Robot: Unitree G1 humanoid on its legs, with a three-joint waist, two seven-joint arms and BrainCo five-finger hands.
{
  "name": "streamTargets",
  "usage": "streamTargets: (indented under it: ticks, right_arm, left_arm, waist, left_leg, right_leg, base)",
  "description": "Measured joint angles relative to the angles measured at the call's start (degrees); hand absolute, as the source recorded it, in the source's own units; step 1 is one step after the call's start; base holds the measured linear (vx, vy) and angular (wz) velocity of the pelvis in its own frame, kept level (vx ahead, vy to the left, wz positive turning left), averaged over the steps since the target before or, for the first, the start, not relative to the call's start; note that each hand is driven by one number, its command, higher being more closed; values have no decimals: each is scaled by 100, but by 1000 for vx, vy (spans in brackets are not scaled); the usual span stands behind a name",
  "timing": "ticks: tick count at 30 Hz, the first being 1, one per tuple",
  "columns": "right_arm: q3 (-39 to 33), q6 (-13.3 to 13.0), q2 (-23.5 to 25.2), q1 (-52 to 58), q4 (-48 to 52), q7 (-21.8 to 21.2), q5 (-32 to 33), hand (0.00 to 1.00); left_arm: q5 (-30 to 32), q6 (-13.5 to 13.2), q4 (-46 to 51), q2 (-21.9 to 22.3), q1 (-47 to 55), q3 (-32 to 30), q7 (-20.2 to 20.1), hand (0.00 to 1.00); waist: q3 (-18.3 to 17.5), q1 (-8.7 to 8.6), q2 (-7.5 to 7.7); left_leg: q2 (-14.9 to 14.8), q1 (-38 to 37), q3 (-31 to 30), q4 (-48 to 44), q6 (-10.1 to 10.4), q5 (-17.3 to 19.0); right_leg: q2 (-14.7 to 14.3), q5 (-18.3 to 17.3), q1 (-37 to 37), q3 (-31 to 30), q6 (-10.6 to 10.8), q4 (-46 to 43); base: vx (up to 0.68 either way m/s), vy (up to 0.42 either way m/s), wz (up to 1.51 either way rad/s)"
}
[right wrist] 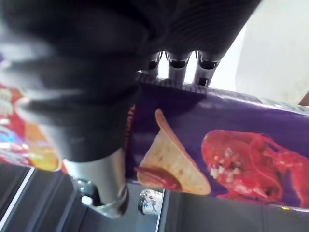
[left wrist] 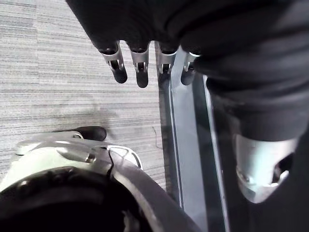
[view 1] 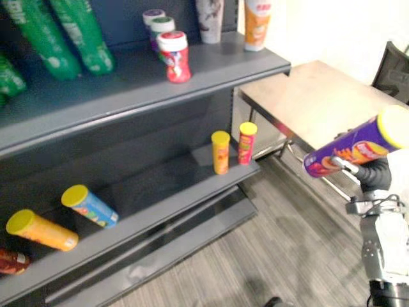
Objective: Put the gum and the chips on the shelf.
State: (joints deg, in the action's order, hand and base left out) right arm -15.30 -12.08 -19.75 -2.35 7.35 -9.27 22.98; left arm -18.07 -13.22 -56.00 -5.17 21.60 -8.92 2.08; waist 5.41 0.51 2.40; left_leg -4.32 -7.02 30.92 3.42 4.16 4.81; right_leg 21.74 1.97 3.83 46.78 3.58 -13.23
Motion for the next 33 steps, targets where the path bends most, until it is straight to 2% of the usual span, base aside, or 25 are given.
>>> streamTargets:
  ticks: [3, 7, 9, 12, 13, 15, 18, 19, 21, 22, 23, 24, 25, 26, 27, 28, 29, 31, 33]
  right_arm:
    - [25, -13, 26, 55, 2, -89, -53, 100]
    - [184, -16, 25, 47, 2, -274, -54, 100]
    - [339, -17, 24, -5, 1, -429, -54, 100]
    - [643, -18, 24, -202, 2, -617, -51, 100]
    - [699, -20, 24, -243, 2, -640, -48, 100]
    - [914, -25, 25, -362, 0, -760, -49, 100]
    - [1175, -28, 26, -457, -1, -890, -49, 100]
    - [1277, -28, 28, -485, -8, -934, -49, 100]
    - [1474, -42, 59, -505, -64, -1028, -49, 100]
    - [1613, -50, 61, -504, -129, -1063, -50, 100]
    - [1662, -50, 61, -493, -153, -1076, -51, 100]
    - [1727, -60, 62, -464, -156, -1074, -51, 100]
    - [1799, -98, 135, -394, -153, -1057, -51, 100]
    - [1811, -121, 280, -295, -152, -1018, -53, 100]
    - [1844, -124, 352, -224, -151, -922, -55, 100]
    - [1869, -129, 382, -192, -147, -857, -59, 100]
    - [1939, -193, 434, -160, -148, -754, -116, 100]
    - [2047, -304, 439, -158, -146, -671, -238, 100]
    - [2050, -344, 450, -124, -137, -583, -278, 100]
  left_arm:
    - [1, -5, -4, -4, -3, -18, 53, 0]
    - [3, -83, -5, 27, -91, -48, 373, 0]
    - [36, -292, 14, 56, -176, -75, 842, 0]
    - [163, -419, 76, 113, -178, -273, 1525, 0]
    - [171, -425, 134, 128, -179, -344, 1628, 0]
    - [262, -456, 279, 153, -215, -513, 1813, 0]
    - [265, -456, 353, 202, -219, -545, 1773, 0]
    - [263, -452, 398, 251, -227, -547, 1751, 0]
    - [252, -358, 412, 279, -231, -545, 1691, 0]
    - [232, -269, 415, 259, -235, -555, 1658, 0]
    - [193, -226, 427, 254, -236, -555, 1622, 0]
    - [126, -165, 468, 253, -233, -552, 1578, 0]
    - [129, -108, 474, 217, -243, -542, 1545, 0]
    - [130, -49, 432, 106, -307, -500, 1536, 0]
    - [129, -43, 363, 30, -354, -488, 1533, 0]
    - [129, -43, 339, -7, -365, -484, 1527, 0]
    - [128, -43, 302, -23, -366, -454, 1507, 0]
    - [126, -44, 219, -66, -384, -386, 1501, 0]
    - [126, -56, 178, -191, -448, -235, 1451, 0]
  waist:
    - [4, 29, 4]
    - [37, 82, -35]
    - [66, 136, -34]
    - [118, 146, 0]
    - [144, 148, 17]
    - [247, 166, 60]
    - [346, 258, 82]
    - [407, 328, 85]
    - [474, 365, 100]
    - [520, 397, 101]
    - [546, 416, 88]
    - [574, 428, 60]
    - [622, 390, 19]
    - [638, 366, 46]
    - [636, 354, 61]
    - [631, 341, 84]
    - [629, 346, 127]
    - [632, 351, 122]
    - [612, 279, 153]
  left_leg:
    - [-26, 180, 6, -265, -119, 145]
    - [-187, 322, -3, -531, -68, 237]
    - [-272, 390, -32, -606, -73, 232]
    - [-301, 411, -52, -697, -63, 239]
    - [-298, 421, -67, -715, -63, 239]
    - [-282, 500, -180, -819, -75, 247]
    - [-298, 593, -216, -1129, -155, 372]
    - [-309, 609, -273, -1359, -192, 488]
    - [-309, 706, -460, -1721, -291, 743]
    - [-307, 727, -596, -1877, -349, 874]
    - [-310, 739, -689, -1938, -380, 923]
    - [-281, 766, -885, -2000, -453, 990]
    - [-273, 817, -1207, -2065, -515, 1016]
    - [-274, 913, -1527, -2117, -608, 1053]
    - [-222, 969, -1746, -2134, -632, 1044]
    - [-167, 995, -1857, -2143, -643, 1033]
    - [32, 1013, -2046, -2157, -655, 1025]
    - [185, 1027, -2217, -2191, -645, 1033]
    - [287, 1241, -2575, -2436, -526, 1104]
  right_leg:
    - [-25, 93, 5, -20, 22, 146]
    - [-135, 102, 8, -17, 33, 186]
    - [-208, 102, 13, -11, 33, 212]
    - [-222, 102, 6, -11, 33, 209]
    - [-208, 102, 3, -10, 33, 200]
    - [-105, 102, -2, 21, 33, 72]
    - [79, 102, -7, 24, 33, -217]
    - [203, 102, -22, 24, 33, -419]
    - [513, 118, -19, 5, 15, -1001]
    - [694, 249, 21, -109, -162, -1402]
    - [748, 391, 85, -303, -337, -1598]
    - [778, 671, 259, -745, -710, -1917]
    - [602, 615, 636, -1684, -699, -2201]
    - [94, -20, 727, -2472, -267, -2034]
    - [-205, -294, 732, -2876, -163, -1812]
    - [-348, -360, 739, -3046, -121, -1641]
    - [-529, -351, 804, -3316, -92, -1276]
    - [-694, -308, 896, -3596, -28, -947]
    - [-994, -170, 940, -4125, 143, -492]
  base:
    - [-4, 29, 1]
    - [68, -25, 2]
    - [87, -40, 5]
    - [70, 2, 3]
    - [58, 29, 15]
    - [44, 42, 27]
    - [20, 71, 23]
    - [14, 104, 31]
    - [-5, 154, 46]
    - [-23, 146, 48]
    - [-12, 165, 53]
    - [-16, 147, 77]
    - [32, 130, 116]
    - [46, 57, 138]
    - [58, 28, 122]
    - [78, 19, 124]
    - [114, 1, 106]
    - [108, -30, 84]
    - [118, -96, 95]
